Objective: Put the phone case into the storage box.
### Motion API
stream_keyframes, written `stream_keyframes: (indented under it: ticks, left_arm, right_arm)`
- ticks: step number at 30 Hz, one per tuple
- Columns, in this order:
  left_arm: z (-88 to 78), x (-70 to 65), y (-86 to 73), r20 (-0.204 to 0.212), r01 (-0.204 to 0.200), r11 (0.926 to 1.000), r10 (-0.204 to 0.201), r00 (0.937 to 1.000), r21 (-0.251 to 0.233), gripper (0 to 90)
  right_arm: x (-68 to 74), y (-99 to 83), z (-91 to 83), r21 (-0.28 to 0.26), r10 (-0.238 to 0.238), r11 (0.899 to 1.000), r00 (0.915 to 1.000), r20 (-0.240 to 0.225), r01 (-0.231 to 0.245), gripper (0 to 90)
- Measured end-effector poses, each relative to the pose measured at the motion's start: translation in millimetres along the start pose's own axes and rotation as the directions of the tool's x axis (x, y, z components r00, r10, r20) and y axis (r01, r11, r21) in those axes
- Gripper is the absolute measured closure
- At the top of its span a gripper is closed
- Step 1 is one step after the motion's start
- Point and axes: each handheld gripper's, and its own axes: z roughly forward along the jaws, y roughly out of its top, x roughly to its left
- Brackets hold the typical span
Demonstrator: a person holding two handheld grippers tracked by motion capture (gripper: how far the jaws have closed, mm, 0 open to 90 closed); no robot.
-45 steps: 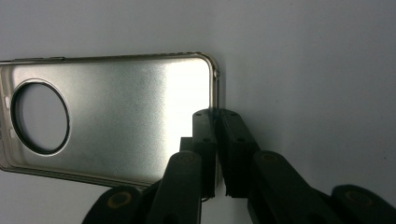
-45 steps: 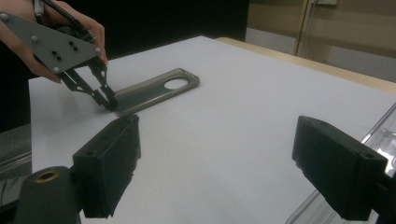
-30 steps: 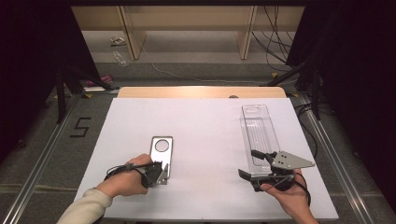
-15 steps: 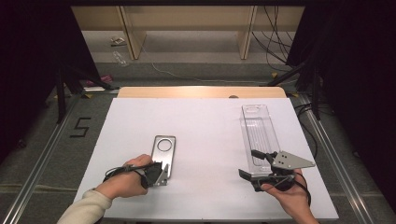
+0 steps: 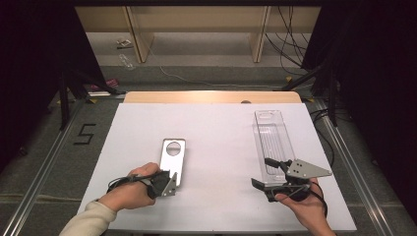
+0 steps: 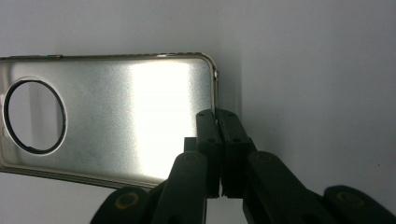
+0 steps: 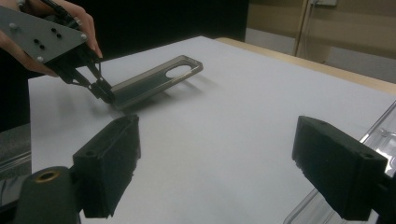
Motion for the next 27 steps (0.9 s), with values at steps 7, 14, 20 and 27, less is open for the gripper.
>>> stream_keyframes:
  ticks: [7, 14, 20, 27]
  left_arm:
    - [-3.0, -1.0, 2.3, -0.025, -0.012, 0.9999, 0.012, 0.9996, -0.012, 88.0]
    - [-7.9, -2.5, 5.6, -0.042, -0.02, 0.9995, 0.019, 0.9989, -0.025, 88.0]
    - [-10.2, -5.0, 8.6, -0.051, -0.028, 0.999, 0.026, 0.9984, -0.035, 87.9]
    - [-13.6, -6.9, 12.5, -0.057, -0.035, 0.9984, 0.033, 0.9978, -0.044, 88.0]
  right_arm:
    - [0.0, -0.1, 0.2, 0.0, 0.001, 1.0, 1.0, 0.0, -0.001, 16.6]
    - [0.1, -0.3, 0.5, 0.003, 0.001, 1.0, 1.0, -0.002, -0.001, 16.6]
    - [0.1, -0.3, 0.8, 0.004, 0.001, 1.0, 1.0, -0.001, -0.001, 16.6]
    - [0.1, -0.5, 1.2, 0.003, 0.002, 1.0, 1.0, 0.0, -0.002, 16.6]
